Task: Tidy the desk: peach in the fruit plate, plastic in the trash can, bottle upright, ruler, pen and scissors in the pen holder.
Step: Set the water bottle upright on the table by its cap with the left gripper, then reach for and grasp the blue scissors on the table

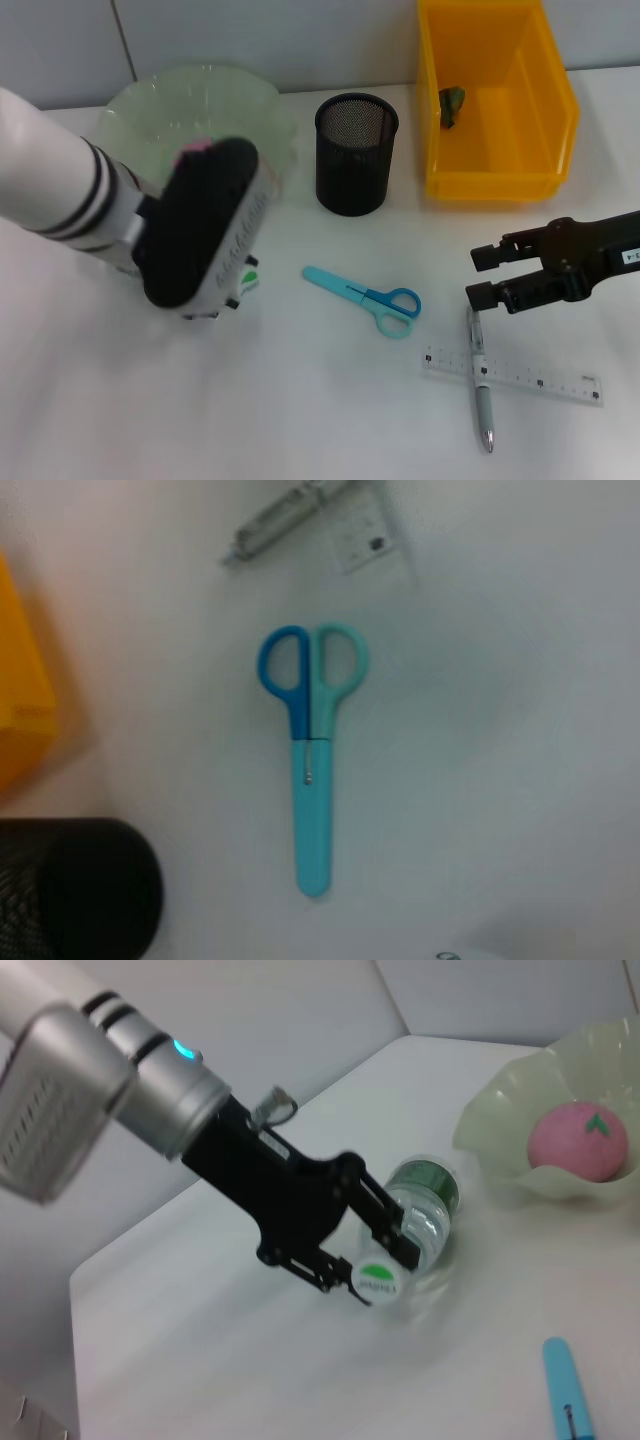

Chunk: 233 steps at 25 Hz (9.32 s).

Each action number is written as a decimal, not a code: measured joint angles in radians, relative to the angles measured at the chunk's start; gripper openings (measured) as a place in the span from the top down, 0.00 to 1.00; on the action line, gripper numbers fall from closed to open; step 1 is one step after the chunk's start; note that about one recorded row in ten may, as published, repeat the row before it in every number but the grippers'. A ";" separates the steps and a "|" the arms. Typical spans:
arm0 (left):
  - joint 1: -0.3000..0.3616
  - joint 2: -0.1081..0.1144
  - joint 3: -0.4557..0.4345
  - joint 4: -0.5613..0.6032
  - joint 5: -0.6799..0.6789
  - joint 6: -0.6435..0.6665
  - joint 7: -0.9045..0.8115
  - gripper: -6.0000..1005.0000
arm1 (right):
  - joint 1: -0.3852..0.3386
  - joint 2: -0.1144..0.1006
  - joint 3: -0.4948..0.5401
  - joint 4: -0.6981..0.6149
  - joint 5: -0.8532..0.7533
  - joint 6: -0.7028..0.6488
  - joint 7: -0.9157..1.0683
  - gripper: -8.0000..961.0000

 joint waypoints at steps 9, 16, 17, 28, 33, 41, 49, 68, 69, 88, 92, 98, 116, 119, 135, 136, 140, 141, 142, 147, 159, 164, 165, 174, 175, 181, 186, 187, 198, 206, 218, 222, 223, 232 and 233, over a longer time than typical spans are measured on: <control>0.028 0.002 -0.259 0.014 -0.150 0.088 -0.040 0.56 | -0.007 0.000 0.001 0.004 -0.009 -0.009 0.015 0.18; 0.052 0.003 -0.337 0.002 -0.199 0.083 -0.087 0.56 | -0.014 0.003 0.006 0.007 -0.030 -0.024 0.025 0.18; 0.056 0.003 -0.352 0.002 -0.210 0.083 -0.095 0.56 | -0.017 0.004 0.008 0.007 -0.031 -0.028 0.025 0.18; 0.053 0.004 -0.509 -0.006 -0.269 0.086 -0.182 0.56 | -0.028 0.004 0.010 0.005 -0.032 -0.069 0.028 0.18; 0.054 0.004 -0.547 -0.013 -0.281 0.087 -0.197 0.56 | -0.024 0.000 0.010 0.007 -0.032 -0.075 0.041 0.18; 0.035 0.012 -0.702 -0.041 -0.315 0.158 -0.281 0.56 | -0.026 0.001 0.009 0.008 -0.032 -0.079 0.047 0.18; 0.016 0.021 -0.793 -0.067 -0.310 0.181 -0.486 0.56 | -0.034 0.004 0.009 0.008 -0.030 -0.086 0.036 0.18; 0.064 0.009 -0.849 -0.132 -0.318 0.141 -0.505 0.53 | -0.036 -0.008 0.009 0.007 -0.030 -0.102 0.016 0.18; 0.066 0.009 -0.849 -0.131 -0.319 0.137 -0.490 0.53 | -0.036 -0.008 0.009 0.006 -0.030 -0.102 0.015 0.18; 0.069 0.017 -0.852 -0.138 -0.316 0.090 -0.424 0.50 | -0.027 -0.014 0.009 0.003 -0.033 -0.101 0.021 0.18; 0.070 0.018 -0.852 -0.141 -0.310 0.086 -0.418 0.49 | -0.026 -0.014 0.009 0.007 -0.033 -0.101 0.022 0.18; 0.073 0.018 -0.847 -0.144 -0.309 0.078 -0.409 0.48 | -0.027 -0.014 0.009 0.010 -0.033 -0.101 0.023 0.18; 0.074 0.016 -0.842 -0.144 -0.308 0.073 -0.384 0.45 | -0.027 -0.013 0.009 0.007 -0.033 -0.107 0.030 0.18; 0.074 0.016 -0.842 -0.144 -0.308 0.072 -0.384 0.45 | -0.025 -0.009 0.009 0.006 -0.033 -0.106 0.030 0.18; 0.071 0.018 -0.842 -0.154 -0.307 0.067 -0.366 0.42 | -0.023 -0.006 0.010 0.003 -0.033 -0.106 0.029 0.18; 0.071 0.018 -0.842 -0.154 -0.307 0.067 -0.366 0.42 | -0.023 -0.006 0.009 0.003 -0.033 -0.107 0.029 0.18; 0.070 0.018 -0.841 -0.154 -0.307 0.071 -0.365 0.41 | -0.023 -0.006 0.010 0.003 -0.033 -0.108 0.028 0.18; 0.070 0.018 -0.841 -0.155 -0.307 0.072 -0.365 0.41 | -0.023 -0.006 0.009 0.003 -0.033 -0.108 0.028 0.18; 0.070 0.018 -0.841 -0.155 -0.307 0.072 -0.365 0.41 | -0.023 -0.006 0.009 0.004 -0.033 -0.108 0.029 0.18; 0.070 0.018 -0.841 -0.155 -0.308 0.073 -0.368 0.40 | -0.024 -0.006 0.009 0.006 -0.033 -0.108 0.029 0.18; 0.074 0.013 -0.840 -0.152 -0.302 0.078 -0.379 0.29 | -0.027 -0.005 0.010 0.004 -0.033 -0.110 0.029 0.18; 0.076 0.013 -0.846 -0.148 -0.307 0.086 -0.381 0.20 | -0.027 -0.005 0.009 0.003 -0.033 -0.112 0.030 0.18; 0.076 0.013 -0.846 -0.148 -0.307 0.086 -0.381 0.20 | -0.027 -0.005 0.009 0.003 -0.033 -0.112 0.030 0.18; 0.078 0.012 -0.877 -0.145 -0.317 0.082 -0.381 0.19 | -0.028 -0.005 0.008 0.003 -0.033 -0.112 0.030 0.18; 0.078 0.012 -0.877 -0.145 -0.317 0.082 -0.381 0.19 | -0.028 -0.005 0.008 0.003 -0.033 -0.112 0.030 0.18; 0.107 0.040 -1.010 -0.137 -0.551 0.241 -0.374 0.19 | -0.025 -0.006 0.005 0.003 -0.033 -0.112 0.027 0.18; 0.174 0.079 -1.031 -0.189 -0.864 0.453 -0.362 0.20 | -0.016 -0.007 0.009 0.001 -0.033 -0.112 0.015 0.18; 0.185 0.075 -1.021 -0.210 -0.897 0.483 -0.347 0.20 | -0.014 -0.007 0.009 -0.002 -0.033 -0.112 0.014 0.18; 0.206 0.010 -0.805 -0.643 -0.850 0.492 0.068 0.20 | 0.002 -0.005 0.007 -0.069 -0.032 -0.136 0.015 0.18; 0.217 0.008 -0.791 -0.815 -0.798 0.412 0.298 0.20 | 0.033 0.024 -0.004 -0.177 -0.120 -0.144 0.079 0.18; 0.216 0.015 -0.788 -0.825 -0.737 0.354 0.322 0.20 | 0.185 0.044 -0.038 -0.202 -0.274 -0.070 0.179 0.18; 0.217 0.013 -0.788 -0.825 -0.712 0.330 0.329 0.20 | 0.258 0.062 -0.102 -0.200 -0.327 -0.009 0.234 0.18; 0.217 0.013 -0.788 -0.827 -0.710 0.323 0.330 0.20 | 0.277 0.069 -0.127 -0.200 -0.342 0.011 0.253 0.18; 0.220 0.015 -0.794 -0.825 -0.695 0.295 0.313 0.20 | 0.438 0.147 -0.234 -0.113 -0.516 0.168 0.321 0.18; 0.221 0.015 -0.796 -0.824 -0.693 0.294 0.310 0.20 | 0.450 0.157 -0.241 -0.103 -0.530 0.179 0.322 0.18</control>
